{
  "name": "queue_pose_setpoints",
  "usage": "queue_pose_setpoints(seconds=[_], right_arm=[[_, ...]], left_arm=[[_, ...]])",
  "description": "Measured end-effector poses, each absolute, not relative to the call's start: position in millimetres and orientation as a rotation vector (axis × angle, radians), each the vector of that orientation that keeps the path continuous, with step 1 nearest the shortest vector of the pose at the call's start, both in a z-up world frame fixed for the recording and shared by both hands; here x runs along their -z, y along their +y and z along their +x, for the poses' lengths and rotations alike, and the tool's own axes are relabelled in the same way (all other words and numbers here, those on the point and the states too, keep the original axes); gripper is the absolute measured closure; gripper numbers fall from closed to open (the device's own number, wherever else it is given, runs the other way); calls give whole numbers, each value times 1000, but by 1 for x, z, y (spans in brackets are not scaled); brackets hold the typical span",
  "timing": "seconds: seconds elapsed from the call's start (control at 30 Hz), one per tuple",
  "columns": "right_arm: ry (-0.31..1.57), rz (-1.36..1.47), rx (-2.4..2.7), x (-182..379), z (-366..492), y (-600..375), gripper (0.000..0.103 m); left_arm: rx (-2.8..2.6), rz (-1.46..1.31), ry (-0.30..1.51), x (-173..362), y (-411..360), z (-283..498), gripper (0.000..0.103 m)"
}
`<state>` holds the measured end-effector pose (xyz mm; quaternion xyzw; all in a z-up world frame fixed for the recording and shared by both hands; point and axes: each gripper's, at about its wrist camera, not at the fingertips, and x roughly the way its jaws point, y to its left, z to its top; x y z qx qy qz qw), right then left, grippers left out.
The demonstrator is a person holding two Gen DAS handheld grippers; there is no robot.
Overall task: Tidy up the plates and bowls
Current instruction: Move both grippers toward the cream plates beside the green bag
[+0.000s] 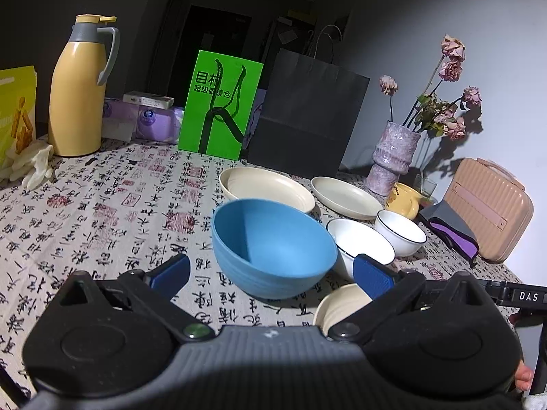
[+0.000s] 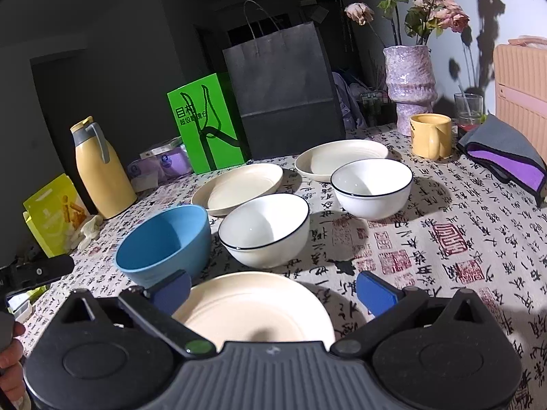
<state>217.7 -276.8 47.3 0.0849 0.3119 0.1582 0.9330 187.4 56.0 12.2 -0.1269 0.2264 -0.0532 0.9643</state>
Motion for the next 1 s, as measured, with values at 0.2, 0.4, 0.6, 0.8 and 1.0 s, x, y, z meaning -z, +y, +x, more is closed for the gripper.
queue_pose_setpoints(seconds=[0.2,0.4,0.6,0.8,1.0], right_arm=[[632,162,-332,-57,228,-271,0],[628,150,-346,-67,239,-264,0],[632,155,-372,-74,253,-259,0],[634,144,-385,-78,266,-252,0],[638,133,-399,-83,282,-245,0]], left_arm=[[108,-263,441,-22,62,192,0],[108,-267,423,-32,68,199,0],[109,-271,412,-40,73,207,0],[113,-278,408,-45,78,216,0],[111,-288,406,-51,83,228,0]])
